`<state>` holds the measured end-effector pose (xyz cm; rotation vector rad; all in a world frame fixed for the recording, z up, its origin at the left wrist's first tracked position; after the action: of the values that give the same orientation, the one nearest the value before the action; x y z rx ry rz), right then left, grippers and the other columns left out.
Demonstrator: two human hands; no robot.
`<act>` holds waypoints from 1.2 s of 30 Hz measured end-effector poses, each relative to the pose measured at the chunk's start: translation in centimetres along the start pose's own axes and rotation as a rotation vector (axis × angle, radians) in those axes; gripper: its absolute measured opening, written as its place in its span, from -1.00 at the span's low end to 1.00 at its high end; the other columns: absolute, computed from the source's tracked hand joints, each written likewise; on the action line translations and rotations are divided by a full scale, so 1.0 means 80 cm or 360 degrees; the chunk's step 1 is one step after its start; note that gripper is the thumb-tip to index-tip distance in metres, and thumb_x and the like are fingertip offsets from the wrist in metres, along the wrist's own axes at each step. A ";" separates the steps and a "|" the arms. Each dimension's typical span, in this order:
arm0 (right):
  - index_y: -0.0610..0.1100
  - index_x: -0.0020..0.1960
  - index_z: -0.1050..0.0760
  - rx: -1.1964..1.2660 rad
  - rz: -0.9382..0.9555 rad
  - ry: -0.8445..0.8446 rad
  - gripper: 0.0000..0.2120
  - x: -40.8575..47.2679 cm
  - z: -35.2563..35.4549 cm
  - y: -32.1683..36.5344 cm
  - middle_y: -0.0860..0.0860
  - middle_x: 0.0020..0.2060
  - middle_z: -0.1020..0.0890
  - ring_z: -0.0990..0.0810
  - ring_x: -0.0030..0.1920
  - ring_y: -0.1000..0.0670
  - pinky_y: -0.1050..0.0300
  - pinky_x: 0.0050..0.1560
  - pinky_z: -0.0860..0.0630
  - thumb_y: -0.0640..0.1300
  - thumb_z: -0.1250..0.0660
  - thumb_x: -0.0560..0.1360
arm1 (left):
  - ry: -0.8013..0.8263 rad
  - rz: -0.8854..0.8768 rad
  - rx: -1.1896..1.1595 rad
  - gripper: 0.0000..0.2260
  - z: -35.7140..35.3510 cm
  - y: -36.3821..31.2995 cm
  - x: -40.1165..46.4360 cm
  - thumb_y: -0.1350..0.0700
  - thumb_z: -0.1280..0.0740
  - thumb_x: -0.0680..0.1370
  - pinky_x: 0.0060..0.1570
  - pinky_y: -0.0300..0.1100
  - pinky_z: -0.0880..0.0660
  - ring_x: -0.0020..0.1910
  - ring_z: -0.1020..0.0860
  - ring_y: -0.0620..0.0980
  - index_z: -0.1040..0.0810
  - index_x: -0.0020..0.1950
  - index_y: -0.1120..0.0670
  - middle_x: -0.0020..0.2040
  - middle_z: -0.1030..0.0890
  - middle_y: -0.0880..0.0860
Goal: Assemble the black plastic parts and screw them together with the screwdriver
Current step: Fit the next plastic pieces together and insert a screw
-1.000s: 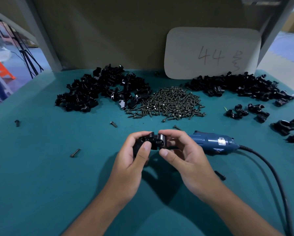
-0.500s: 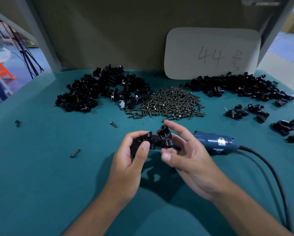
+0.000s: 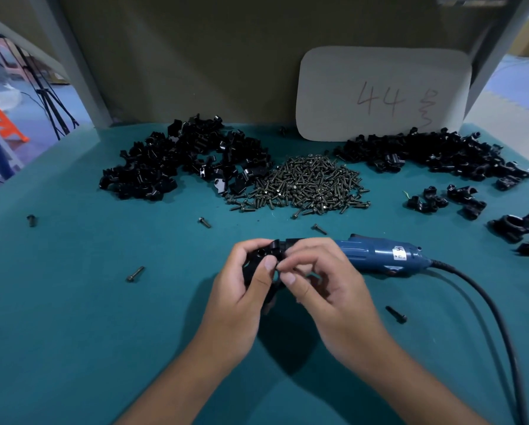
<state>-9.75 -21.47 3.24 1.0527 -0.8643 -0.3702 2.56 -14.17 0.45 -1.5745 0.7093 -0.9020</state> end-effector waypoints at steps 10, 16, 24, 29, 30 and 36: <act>-0.05 0.27 -0.56 -0.0697 0.0572 0.0125 -0.70 -0.002 0.003 0.006 0.09 0.24 -0.51 -0.53 0.29 0.04 0.14 0.31 -0.46 -0.12 -0.39 0.54 | 0.0092 0.0187 -0.0399 -0.68 0.004 -0.006 0.005 -0.14 -0.41 0.46 -0.55 -0.23 -0.40 -0.54 -0.46 -0.01 -0.61 0.11 0.01 -0.24 -0.62 0.04; -0.21 0.10 -0.64 -0.0682 0.0569 -0.0056 -0.83 0.003 0.010 0.007 0.04 0.08 -0.61 -0.56 0.15 0.19 0.35 0.21 -0.43 -0.16 -0.46 0.55 | 0.0110 0.0141 -0.0349 -0.75 0.003 -0.001 0.005 -0.05 -0.32 0.54 -0.54 -0.24 -0.39 -0.55 -0.45 0.00 -0.59 0.13 0.05 -0.23 -0.60 0.06; 0.25 0.08 -0.54 0.0264 -0.0343 -0.0027 -0.85 0.004 0.005 -0.011 0.09 -0.05 -0.67 -0.64 -0.13 0.07 0.18 -0.22 -0.55 0.12 -0.39 0.52 | 0.0060 -0.0038 0.0039 -0.74 0.011 0.002 0.004 -0.29 -0.30 0.49 -0.23 -0.28 -0.47 -0.31 -0.50 -0.10 -0.57 0.08 -0.23 -0.28 -0.55 -0.08; 0.16 0.05 -0.63 0.0368 -0.0401 -0.0029 -0.89 0.007 0.007 -0.014 0.03 -0.17 -0.69 -0.60 -0.25 0.11 0.26 -0.22 -0.52 0.00 -0.39 0.55 | 0.0101 -0.0064 0.0094 -0.59 0.010 0.004 0.003 -0.43 -0.31 0.47 -0.22 -0.33 -0.42 -0.30 -0.48 -0.11 -0.55 0.15 -0.20 -0.31 -0.54 -0.08; 0.14 0.08 -0.64 0.0394 -0.0421 -0.0017 -0.88 0.007 0.007 -0.014 0.03 -0.15 -0.70 -0.61 -0.24 0.10 0.27 -0.21 -0.53 0.00 -0.43 0.54 | 0.0089 -0.0067 0.0089 -0.59 0.010 0.005 0.003 -0.44 -0.32 0.46 -0.22 -0.31 -0.42 -0.30 -0.48 -0.10 -0.55 0.14 -0.21 -0.30 -0.55 -0.08; 0.18 0.13 -0.63 0.0385 -0.0470 0.0001 -0.73 0.006 0.004 -0.017 0.00 -0.01 -0.72 -0.66 -0.12 0.03 0.16 -0.13 -0.57 -0.03 -0.50 0.46 | 0.0049 -0.0063 0.0064 -0.58 0.010 0.007 0.003 -0.43 -0.35 0.45 -0.23 -0.29 -0.47 -0.28 -0.51 -0.11 -0.56 0.15 -0.20 -0.24 -0.58 -0.09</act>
<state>-9.58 -22.63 2.30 1.4113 -0.7662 -0.5214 3.37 -14.06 -0.08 -1.5465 0.6797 -0.9659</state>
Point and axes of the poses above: each hand's wrist, its own x-axis towards the middle knuckle, its own z-axis out of the back of the hand, y = z × x, the point moved 5 cm from there along x, towards the middle knuckle
